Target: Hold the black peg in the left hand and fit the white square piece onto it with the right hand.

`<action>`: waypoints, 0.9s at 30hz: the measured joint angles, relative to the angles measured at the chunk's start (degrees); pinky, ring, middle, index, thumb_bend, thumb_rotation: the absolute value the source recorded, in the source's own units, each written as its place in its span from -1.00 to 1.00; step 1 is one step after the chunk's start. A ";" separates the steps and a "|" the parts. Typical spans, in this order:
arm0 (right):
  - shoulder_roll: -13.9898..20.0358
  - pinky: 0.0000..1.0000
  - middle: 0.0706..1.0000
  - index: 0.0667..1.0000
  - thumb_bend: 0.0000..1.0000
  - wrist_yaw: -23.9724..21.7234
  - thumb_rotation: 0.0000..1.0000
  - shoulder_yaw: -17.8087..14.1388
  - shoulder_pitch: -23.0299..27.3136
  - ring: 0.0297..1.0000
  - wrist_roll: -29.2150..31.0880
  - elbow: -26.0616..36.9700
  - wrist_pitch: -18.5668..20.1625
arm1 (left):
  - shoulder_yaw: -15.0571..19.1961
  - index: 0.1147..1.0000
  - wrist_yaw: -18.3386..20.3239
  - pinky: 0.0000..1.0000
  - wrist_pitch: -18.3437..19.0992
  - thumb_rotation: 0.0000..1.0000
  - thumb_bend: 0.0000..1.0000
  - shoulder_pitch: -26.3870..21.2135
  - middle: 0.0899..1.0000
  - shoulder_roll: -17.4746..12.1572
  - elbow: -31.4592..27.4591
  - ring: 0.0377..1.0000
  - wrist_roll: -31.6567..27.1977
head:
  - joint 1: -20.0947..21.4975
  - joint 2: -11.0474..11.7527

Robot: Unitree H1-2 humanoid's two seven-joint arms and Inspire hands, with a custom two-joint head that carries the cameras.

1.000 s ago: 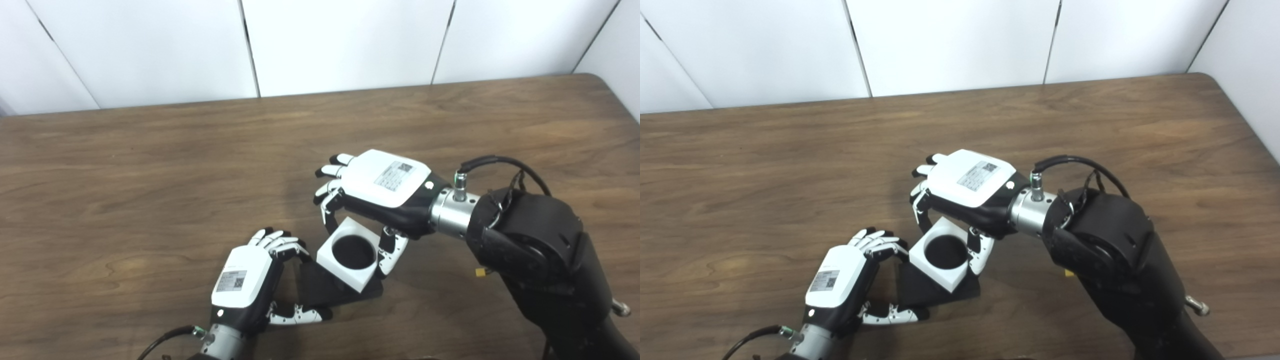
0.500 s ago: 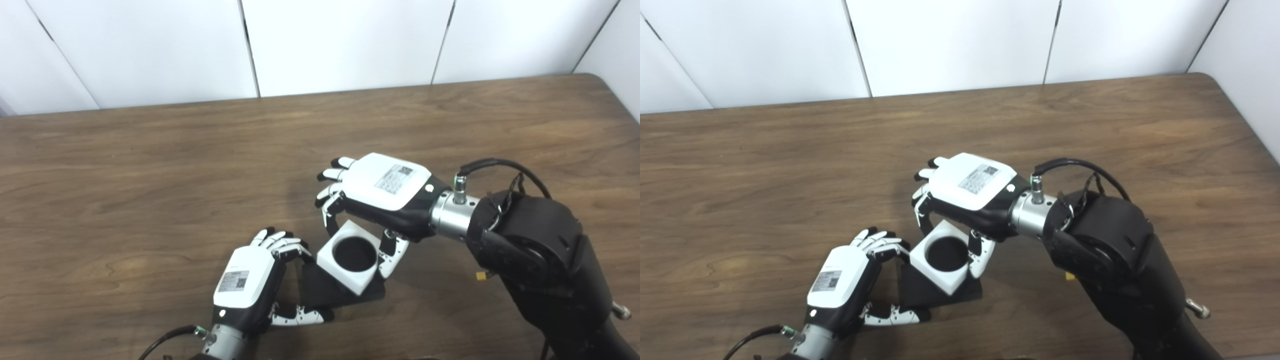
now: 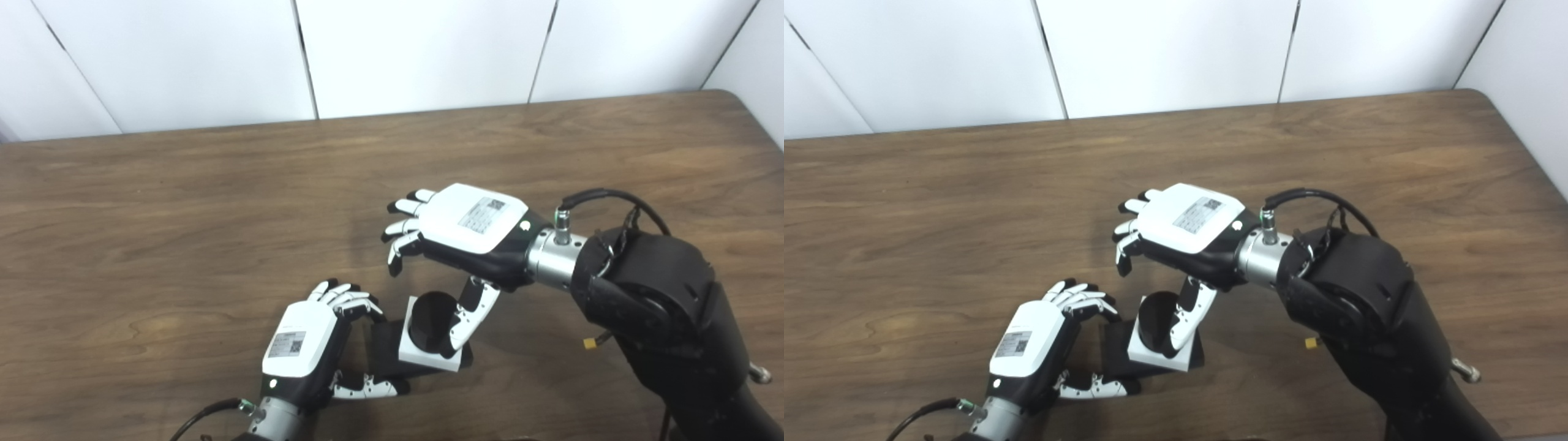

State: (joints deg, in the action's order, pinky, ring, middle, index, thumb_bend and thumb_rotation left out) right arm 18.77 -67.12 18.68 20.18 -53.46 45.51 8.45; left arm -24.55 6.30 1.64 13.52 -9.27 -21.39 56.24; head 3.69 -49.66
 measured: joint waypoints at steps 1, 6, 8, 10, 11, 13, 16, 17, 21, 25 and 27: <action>0.00 0.99 0.78 0.42 1.00 -0.01 -0.06 -0.15 0.09 0.97 -0.03 0.00 0.04 | 0.00 -0.16 0.00 0.87 0.00 -0.90 0.04 -0.01 0.44 0.02 0.01 0.69 0.02 | -0.09 0.00; 0.02 1.00 0.87 0.70 1.00 -0.32 0.00 -0.86 0.25 1.00 -0.73 0.02 0.20 | 0.03 -0.16 -0.06 0.85 0.00 -0.90 0.04 -0.07 0.43 0.15 0.08 0.68 0.11 | -0.09 0.09; 0.03 1.00 0.88 0.72 1.00 -0.32 0.00 -1.17 0.25 1.00 -0.80 0.02 0.24 | 0.06 -0.16 -0.05 0.87 0.03 -0.90 0.04 -0.10 0.43 0.18 0.10 0.67 0.12 | -0.17 0.09; 0.03 1.00 0.89 0.73 1.00 -0.32 0.02 -1.35 0.24 1.00 -0.89 0.03 0.25 | 0.11 -0.16 0.18 0.87 0.11 -0.89 0.05 -0.12 0.43 0.25 0.09 0.66 0.16 | -0.18 0.09; 0.03 1.00 0.89 0.75 1.00 -0.33 0.03 -1.39 0.24 1.00 -0.92 0.04 0.25 | 0.12 -0.15 0.30 0.86 0.15 -0.88 0.05 -0.13 0.43 0.29 0.08 0.66 0.38 | -0.18 0.09; 0.03 1.00 0.90 0.80 1.00 -0.34 0.05 -1.47 0.20 1.00 -0.97 0.07 0.30 | 0.09 0.07 0.55 0.86 0.25 -0.65 0.46 -0.18 0.46 0.39 -0.02 0.67 1.23 | 0.00 0.18; 0.02 1.00 0.92 0.87 1.00 -0.35 0.08 -1.89 -0.24 1.00 -1.01 0.14 0.39 | -0.20 0.45 2.44 0.86 1.14 -0.20 0.87 -0.21 0.59 0.48 -1.10 0.70 3.62 | 0.00 0.18; 0.02 1.00 0.92 0.89 1.00 -0.35 0.08 -2.09 -0.52 1.00 -1.02 0.14 0.45 | -0.35 0.52 2.86 0.85 1.27 -0.13 0.93 -0.18 0.61 0.46 -1.29 0.70 4.49 | 0.00 0.26; 0.03 1.00 0.92 0.90 1.00 -0.36 0.08 -2.70 -1.18 1.00 -1.00 0.25 0.70 | -0.43 0.78 3.55 0.89 1.33 0.12 1.00 -0.18 0.77 0.35 -1.29 0.79 6.38 | -0.18 0.35; 0.04 1.00 0.92 0.91 1.00 -0.36 0.11 -3.45 -1.18 1.00 -1.00 0.46 0.88 | -0.15 0.99 6.52 0.99 1.37 0.22 1.00 -0.17 0.97 -0.01 -1.49 0.96 5.81 | -0.26 0.53; 0.06 1.00 0.92 0.91 1.00 -0.37 0.11 -3.70 -1.23 1.00 -0.99 0.48 1.01 | 0.44 1.00 7.93 1.00 1.58 0.23 1.00 -0.15 0.99 -0.14 -1.93 0.99 4.85 | -0.26 0.53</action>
State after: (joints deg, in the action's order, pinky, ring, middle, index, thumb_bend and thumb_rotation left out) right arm 18.83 -67.48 14.98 18.95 -54.45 45.99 9.46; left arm -24.10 14.22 3.22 13.38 -9.41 -23.31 61.09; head 3.43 -49.13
